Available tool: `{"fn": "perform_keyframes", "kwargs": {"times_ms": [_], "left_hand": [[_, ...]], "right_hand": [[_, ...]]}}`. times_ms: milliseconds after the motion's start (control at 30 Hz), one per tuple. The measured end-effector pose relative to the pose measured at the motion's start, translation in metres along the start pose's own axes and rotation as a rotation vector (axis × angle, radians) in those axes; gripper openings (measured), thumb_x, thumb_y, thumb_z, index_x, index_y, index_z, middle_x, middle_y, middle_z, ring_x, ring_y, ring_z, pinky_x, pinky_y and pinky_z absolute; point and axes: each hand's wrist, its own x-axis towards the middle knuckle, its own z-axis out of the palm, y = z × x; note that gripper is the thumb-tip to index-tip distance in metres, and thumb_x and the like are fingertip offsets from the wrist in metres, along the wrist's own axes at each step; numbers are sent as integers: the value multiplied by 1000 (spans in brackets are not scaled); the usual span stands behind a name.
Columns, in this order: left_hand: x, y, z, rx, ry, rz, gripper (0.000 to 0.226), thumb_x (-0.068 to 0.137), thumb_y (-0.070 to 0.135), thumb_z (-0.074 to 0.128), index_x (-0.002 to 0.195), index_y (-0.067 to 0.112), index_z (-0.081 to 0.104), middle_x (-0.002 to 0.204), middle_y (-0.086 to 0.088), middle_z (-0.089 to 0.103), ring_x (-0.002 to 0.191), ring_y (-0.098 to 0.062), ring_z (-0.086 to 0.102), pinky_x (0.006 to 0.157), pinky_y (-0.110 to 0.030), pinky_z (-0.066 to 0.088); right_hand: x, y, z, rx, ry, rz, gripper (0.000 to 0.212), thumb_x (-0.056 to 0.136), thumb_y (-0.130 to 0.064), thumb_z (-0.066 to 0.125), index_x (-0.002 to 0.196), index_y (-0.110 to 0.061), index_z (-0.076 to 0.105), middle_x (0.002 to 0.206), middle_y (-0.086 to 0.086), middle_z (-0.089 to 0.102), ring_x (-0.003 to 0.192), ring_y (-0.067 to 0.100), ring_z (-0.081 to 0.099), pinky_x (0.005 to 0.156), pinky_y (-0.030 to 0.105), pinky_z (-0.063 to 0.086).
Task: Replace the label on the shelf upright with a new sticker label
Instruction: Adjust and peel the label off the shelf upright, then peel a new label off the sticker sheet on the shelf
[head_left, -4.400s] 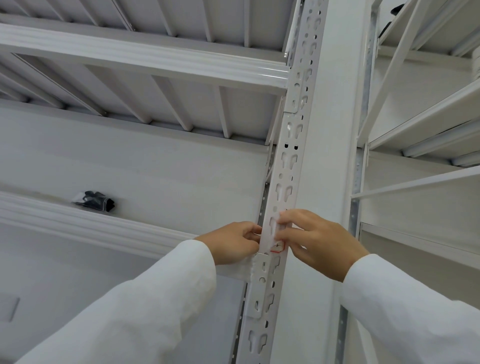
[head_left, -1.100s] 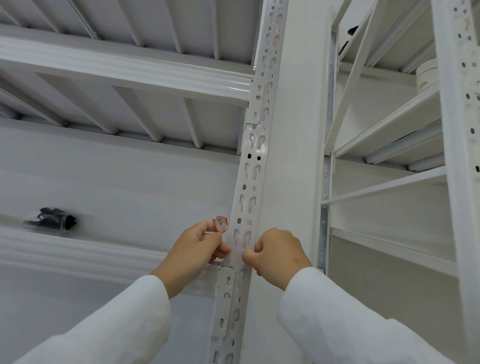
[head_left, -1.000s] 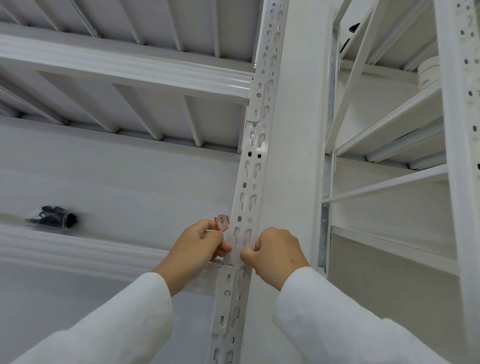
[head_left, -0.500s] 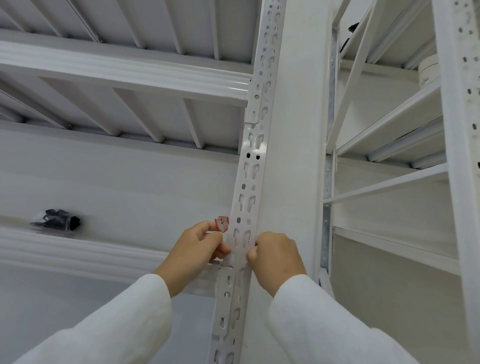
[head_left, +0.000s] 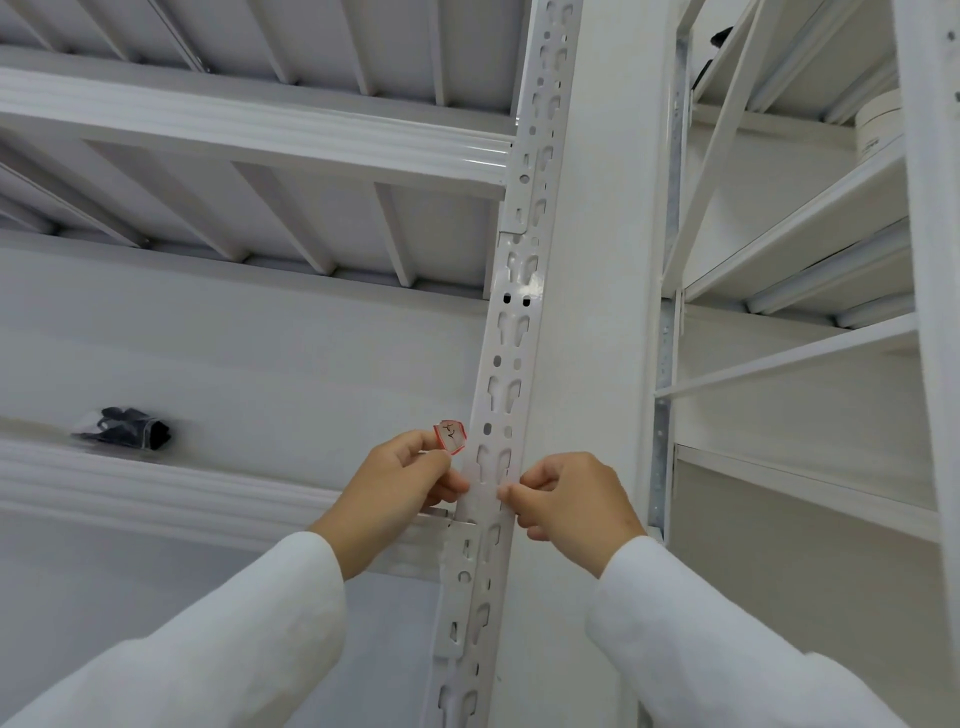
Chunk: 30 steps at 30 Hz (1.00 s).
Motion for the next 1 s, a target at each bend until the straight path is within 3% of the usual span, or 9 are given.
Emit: {"fn": "perform_keyframes", "kwargs": {"times_ms": [200,367,567,767,900,1000], "left_hand": [[-4,0,-2,-40,23,3,23,90,7,43,80,18,61,51,9,68,51,-4,58,57,-13,48],[-7,1,-3,-55,25,-5,23,89,6,44,79,16,61,51,8,68,54,-6,59,62,-15,50],[-13,5,-11,-84,-5,-38,21,90,9,45,80,16,62,50,6,68,46,-4,59,66,-22,49],[-27,6,-47,126,-171,-168,19,91,19,51,79,19,66,61,8,72,51,-3,61,63,-22,49],[-36,7,-87,272,-294,-250,14,87,21,57,80,21,70,69,10,74,59,-1,64,64,-20,51],[-45,7,-120,322,-332,-276,15,72,34,63,74,26,75,74,11,75,65,0,66,64,-17,51]], "right_hand": [[4,-6,-3,-48,-52,43,21,76,-13,59,69,5,68,67,13,73,68,27,71,75,39,59],[7,-14,-5,-198,-79,33,24,78,-9,52,71,9,67,71,15,73,71,29,71,73,37,59],[4,-23,-14,-411,-124,2,24,82,-14,46,76,-1,66,78,11,73,74,28,70,73,37,58],[-5,-67,-15,-174,-339,-101,18,80,-13,64,62,-14,61,61,-2,68,55,9,65,56,21,55],[-8,-92,19,-181,-362,-282,9,75,-23,72,68,-18,68,65,-5,65,60,15,62,68,32,56],[-15,-105,57,-120,-450,-355,6,72,-20,73,69,-15,71,65,-5,68,66,15,64,73,35,58]]}}
